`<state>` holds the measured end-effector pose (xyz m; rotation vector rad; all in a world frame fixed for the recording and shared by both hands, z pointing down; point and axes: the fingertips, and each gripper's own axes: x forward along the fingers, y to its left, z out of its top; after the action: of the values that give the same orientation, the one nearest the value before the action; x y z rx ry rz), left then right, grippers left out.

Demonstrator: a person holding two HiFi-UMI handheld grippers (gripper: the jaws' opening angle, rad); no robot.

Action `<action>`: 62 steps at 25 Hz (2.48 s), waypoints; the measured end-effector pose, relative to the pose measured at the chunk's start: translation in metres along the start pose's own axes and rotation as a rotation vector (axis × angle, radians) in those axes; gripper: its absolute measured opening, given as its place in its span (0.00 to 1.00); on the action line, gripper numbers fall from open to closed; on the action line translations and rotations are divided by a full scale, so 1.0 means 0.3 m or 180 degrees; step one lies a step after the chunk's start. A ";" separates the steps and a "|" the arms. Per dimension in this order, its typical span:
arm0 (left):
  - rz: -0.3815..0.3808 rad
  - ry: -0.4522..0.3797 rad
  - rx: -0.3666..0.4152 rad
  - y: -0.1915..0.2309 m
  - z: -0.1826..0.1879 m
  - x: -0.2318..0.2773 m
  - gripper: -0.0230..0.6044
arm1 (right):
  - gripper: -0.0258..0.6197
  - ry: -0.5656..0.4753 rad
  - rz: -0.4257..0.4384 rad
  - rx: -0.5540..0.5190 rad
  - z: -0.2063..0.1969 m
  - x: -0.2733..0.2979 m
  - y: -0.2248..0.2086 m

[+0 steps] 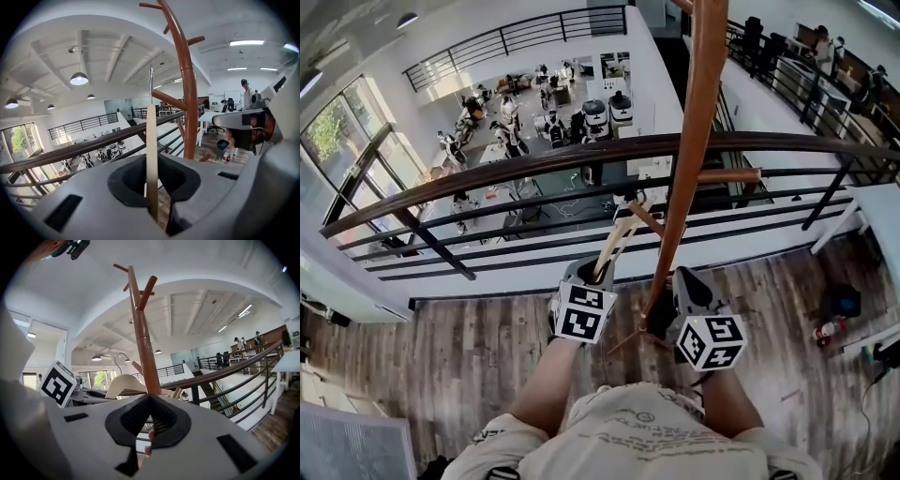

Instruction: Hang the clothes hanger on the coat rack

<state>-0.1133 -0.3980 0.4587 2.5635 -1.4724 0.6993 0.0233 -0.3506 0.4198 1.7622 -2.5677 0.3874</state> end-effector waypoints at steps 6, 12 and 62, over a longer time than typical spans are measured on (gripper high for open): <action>-0.0074 0.0055 0.0120 -0.047 -0.016 0.051 0.12 | 0.04 -0.0006 -0.0059 -0.0001 -0.011 -0.012 -0.038; -0.0049 0.0129 0.0182 -0.074 -0.012 0.077 0.12 | 0.04 0.0018 -0.0085 0.0033 -0.010 -0.028 -0.073; -0.0434 0.0428 0.0367 -0.224 -0.108 0.183 0.12 | 0.04 0.0125 -0.0395 0.0125 -0.041 -0.096 -0.156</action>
<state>-0.0445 -0.3962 0.5206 2.6110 -1.2384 0.9412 0.0754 -0.3376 0.4370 1.8947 -2.4252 0.4676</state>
